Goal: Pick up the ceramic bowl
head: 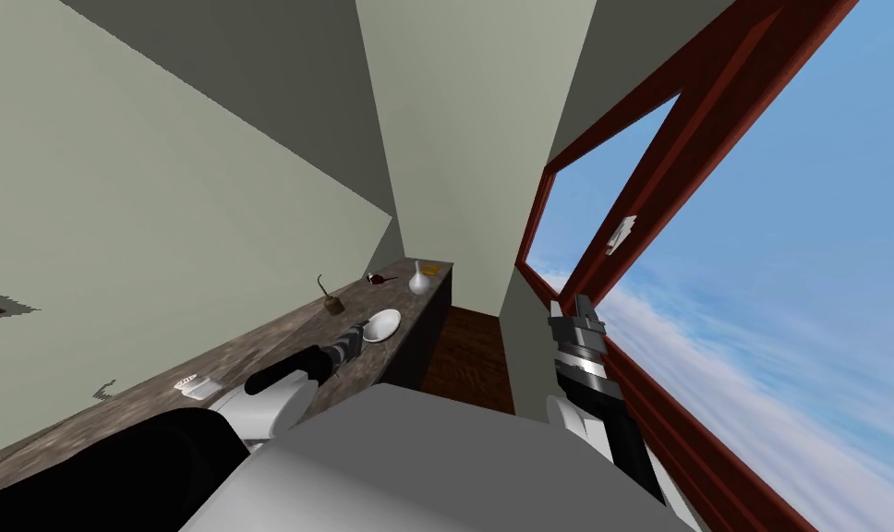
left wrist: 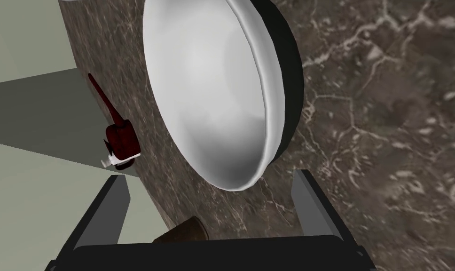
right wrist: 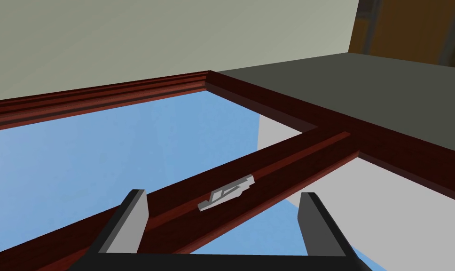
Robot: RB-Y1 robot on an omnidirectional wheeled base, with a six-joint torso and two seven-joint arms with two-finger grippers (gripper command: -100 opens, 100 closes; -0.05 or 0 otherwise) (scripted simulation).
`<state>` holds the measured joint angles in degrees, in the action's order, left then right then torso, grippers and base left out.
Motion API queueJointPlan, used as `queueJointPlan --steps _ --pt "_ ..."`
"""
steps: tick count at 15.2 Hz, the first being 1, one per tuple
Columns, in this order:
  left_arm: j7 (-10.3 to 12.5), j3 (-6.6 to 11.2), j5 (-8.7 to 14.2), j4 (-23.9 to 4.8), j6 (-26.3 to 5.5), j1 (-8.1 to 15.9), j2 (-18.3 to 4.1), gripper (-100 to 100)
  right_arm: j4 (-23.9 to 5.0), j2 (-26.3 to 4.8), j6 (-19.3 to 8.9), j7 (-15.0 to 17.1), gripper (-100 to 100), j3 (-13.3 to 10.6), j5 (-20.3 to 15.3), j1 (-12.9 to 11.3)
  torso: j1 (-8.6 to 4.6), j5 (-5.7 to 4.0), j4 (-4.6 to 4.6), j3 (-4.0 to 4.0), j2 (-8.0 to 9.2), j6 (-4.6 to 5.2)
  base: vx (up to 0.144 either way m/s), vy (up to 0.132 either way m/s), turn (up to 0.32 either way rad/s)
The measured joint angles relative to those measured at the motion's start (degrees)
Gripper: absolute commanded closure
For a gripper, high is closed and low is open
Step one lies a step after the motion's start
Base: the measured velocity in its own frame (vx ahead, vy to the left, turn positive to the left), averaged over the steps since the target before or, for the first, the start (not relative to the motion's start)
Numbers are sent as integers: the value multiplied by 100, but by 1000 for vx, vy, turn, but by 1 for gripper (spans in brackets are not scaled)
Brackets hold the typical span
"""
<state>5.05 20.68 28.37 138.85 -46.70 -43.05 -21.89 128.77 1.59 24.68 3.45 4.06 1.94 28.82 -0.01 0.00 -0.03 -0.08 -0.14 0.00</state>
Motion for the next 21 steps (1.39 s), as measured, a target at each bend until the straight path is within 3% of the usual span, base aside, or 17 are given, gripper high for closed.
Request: queueJointPlan --steps 21 --pt "396 596 877 281 -2256 -361 -443 -100 0 0 0 0 0 0 0 0 0 0 -2 -6 -11 0 47 3 -31"
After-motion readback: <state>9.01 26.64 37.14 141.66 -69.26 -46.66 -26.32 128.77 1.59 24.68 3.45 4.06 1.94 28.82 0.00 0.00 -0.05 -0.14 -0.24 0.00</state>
